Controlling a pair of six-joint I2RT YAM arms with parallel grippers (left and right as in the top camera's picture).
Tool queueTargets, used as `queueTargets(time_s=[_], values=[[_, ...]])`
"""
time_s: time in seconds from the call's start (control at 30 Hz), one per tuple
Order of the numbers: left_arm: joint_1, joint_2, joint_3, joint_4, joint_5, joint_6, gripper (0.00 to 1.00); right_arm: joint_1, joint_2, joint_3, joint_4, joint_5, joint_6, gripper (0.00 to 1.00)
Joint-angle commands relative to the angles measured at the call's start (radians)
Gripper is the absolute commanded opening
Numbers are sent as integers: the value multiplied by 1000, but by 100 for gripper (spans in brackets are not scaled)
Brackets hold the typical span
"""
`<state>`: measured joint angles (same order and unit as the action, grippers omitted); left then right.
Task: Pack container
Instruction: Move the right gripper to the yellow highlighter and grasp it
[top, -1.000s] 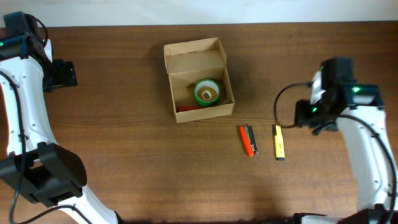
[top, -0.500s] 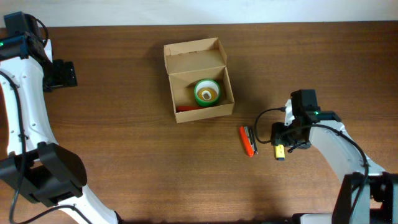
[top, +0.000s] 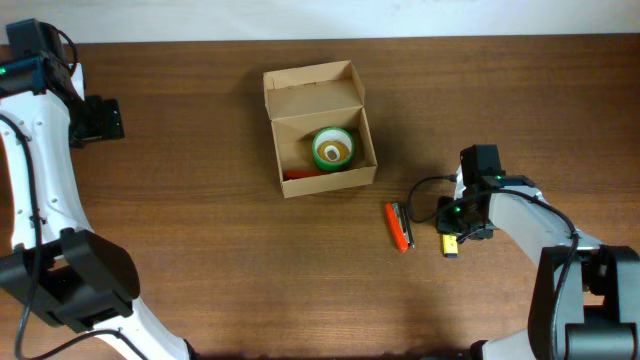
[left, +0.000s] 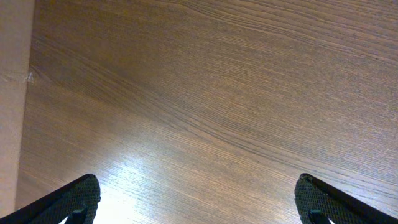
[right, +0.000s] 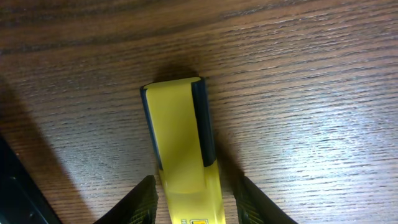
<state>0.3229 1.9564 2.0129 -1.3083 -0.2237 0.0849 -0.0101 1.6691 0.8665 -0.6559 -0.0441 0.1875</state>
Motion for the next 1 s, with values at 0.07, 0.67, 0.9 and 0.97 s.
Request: queueTargets(time_s=[0.07, 0.67, 0.9, 0.97], values=[[3, 9, -5, -1, 3, -10, 100, 6, 24, -6, 7, 38, 12, 38], [3, 9, -5, -1, 3, -10, 100, 71, 45, -61, 51, 105, -101, 13], [3, 9, -5, -1, 3, -10, 100, 71, 43, 11, 3, 101, -74, 4], [3, 9, -5, -1, 3, -10, 100, 71, 43, 137, -101, 101, -75, 4]])
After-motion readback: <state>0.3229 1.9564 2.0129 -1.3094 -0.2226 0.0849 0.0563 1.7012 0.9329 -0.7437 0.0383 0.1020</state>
